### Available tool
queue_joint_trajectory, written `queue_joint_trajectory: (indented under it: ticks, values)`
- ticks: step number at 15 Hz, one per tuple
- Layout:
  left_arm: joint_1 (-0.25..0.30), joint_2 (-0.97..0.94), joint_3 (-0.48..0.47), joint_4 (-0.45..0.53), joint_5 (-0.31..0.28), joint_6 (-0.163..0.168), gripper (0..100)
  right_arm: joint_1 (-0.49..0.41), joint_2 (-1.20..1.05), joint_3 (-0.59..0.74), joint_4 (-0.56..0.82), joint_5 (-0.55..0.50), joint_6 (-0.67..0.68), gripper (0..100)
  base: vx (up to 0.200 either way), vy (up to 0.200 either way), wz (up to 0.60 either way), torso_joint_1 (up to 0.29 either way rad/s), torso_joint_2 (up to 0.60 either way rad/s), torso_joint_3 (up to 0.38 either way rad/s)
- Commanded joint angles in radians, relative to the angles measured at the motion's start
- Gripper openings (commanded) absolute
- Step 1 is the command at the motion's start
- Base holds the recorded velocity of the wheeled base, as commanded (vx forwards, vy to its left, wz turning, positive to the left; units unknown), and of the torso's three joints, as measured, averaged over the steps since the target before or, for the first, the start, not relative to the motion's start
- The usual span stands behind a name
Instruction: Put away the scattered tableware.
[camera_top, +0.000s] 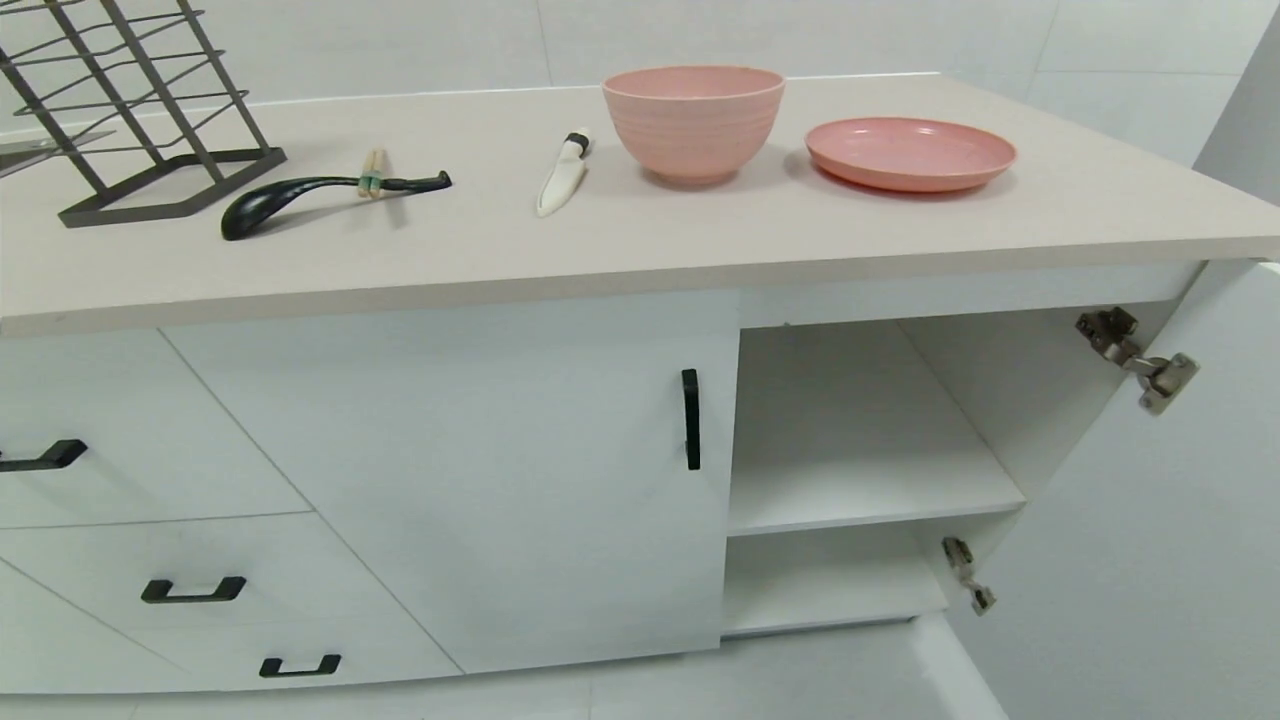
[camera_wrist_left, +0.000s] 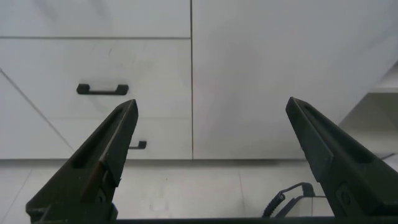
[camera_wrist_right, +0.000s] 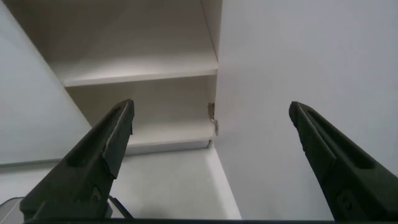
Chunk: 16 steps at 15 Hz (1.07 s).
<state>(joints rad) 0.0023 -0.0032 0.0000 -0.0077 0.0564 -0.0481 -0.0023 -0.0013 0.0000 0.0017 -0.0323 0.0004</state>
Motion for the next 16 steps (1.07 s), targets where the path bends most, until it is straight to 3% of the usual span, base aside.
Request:
queue_joint_trajectory:
  ticks: [1, 8, 13, 16]
  values:
    - [0.001, 0.003, 0.0, 0.0, 0.0, -0.001, 100, -0.001, 0.001, 0.0, 0.0, 0.0, 0.0, 100, 0.0, 0.0, 0.0, 0.0, 0.0, 0.0]
    - [0.001, 0.003, 0.0, 0.0, -0.001, -0.001, 100, 0.001, 0.001, 0.0, 0.0, -0.001, 0.003, 100, 0.0, 0.0, 0.0, 0.011, -0.01, -0.005]
    - [0.001, 0.003, 0.0, 0.0, 0.0, -0.007, 100, -0.001, 0.001, 0.0, 0.0, 0.0, 0.0, 100, 0.0, 0.0, 0.0, 0.215, -0.13, -0.115]
    - [0.001, 0.003, 0.0, 0.0, 0.0, -0.006, 100, -0.001, 0.001, 0.0, 0.0, 0.0, 0.0, 100, 0.0, 0.0, 0.0, 0.225, -0.64, -0.246]
